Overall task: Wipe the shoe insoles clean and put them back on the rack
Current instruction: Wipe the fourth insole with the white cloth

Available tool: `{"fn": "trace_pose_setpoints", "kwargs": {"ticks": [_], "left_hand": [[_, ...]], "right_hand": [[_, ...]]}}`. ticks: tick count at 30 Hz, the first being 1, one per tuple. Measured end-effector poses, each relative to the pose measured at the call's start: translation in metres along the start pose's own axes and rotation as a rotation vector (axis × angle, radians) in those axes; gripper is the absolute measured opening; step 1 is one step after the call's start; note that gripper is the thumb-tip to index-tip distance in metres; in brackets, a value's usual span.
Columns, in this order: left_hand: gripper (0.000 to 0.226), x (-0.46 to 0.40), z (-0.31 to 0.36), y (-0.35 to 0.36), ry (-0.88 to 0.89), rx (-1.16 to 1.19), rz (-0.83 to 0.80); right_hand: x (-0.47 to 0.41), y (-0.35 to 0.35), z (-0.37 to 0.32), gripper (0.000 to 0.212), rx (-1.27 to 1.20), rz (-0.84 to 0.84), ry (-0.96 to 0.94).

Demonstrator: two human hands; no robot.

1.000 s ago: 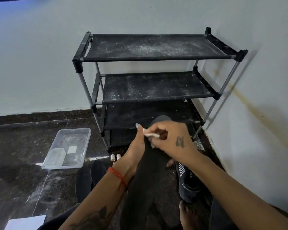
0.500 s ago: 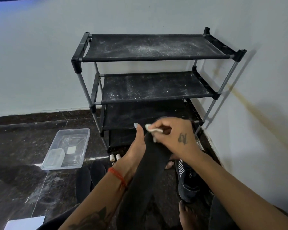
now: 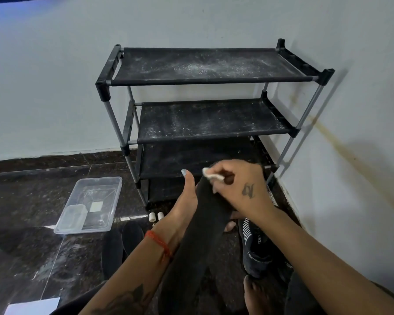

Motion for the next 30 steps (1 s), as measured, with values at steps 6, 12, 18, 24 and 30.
{"fn": "trace_pose_setpoints", "kwargs": {"ticks": [6, 12, 18, 24, 30], "left_hand": [[0.075, -0.006, 0.011, -0.011, 0.068, -0.004, 0.042], [0.073, -0.01, 0.0, -0.003, 0.014, -0.026, 0.004], [0.085, -0.006, 0.0, -0.011, -0.026, 0.013, 0.025], [0.083, -0.008, 0.005, -0.012, 0.011, 0.02, 0.006], [0.096, -0.001, 0.0, 0.004, -0.049, 0.034, -0.114]], "right_hand": [[0.014, 0.024, -0.006, 0.015, -0.044, -0.548, -0.018], [-0.008, -0.025, 0.015, 0.017, 0.211, 0.105, -0.032], [0.01, 0.02, -0.016, 0.02, -0.13, -0.29, -0.03], [0.006, 0.013, 0.004, 0.021, 0.152, -0.499, -0.091], [-0.003, -0.026, 0.001, 0.022, 0.201, 0.184, -0.186]]}}
Point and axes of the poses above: each hand's wrist, its own x-axis away from the middle knuckle, its own y-axis out of the palm, z = x × y, the point moved 8 cm from there along -x, towards the middle knuckle
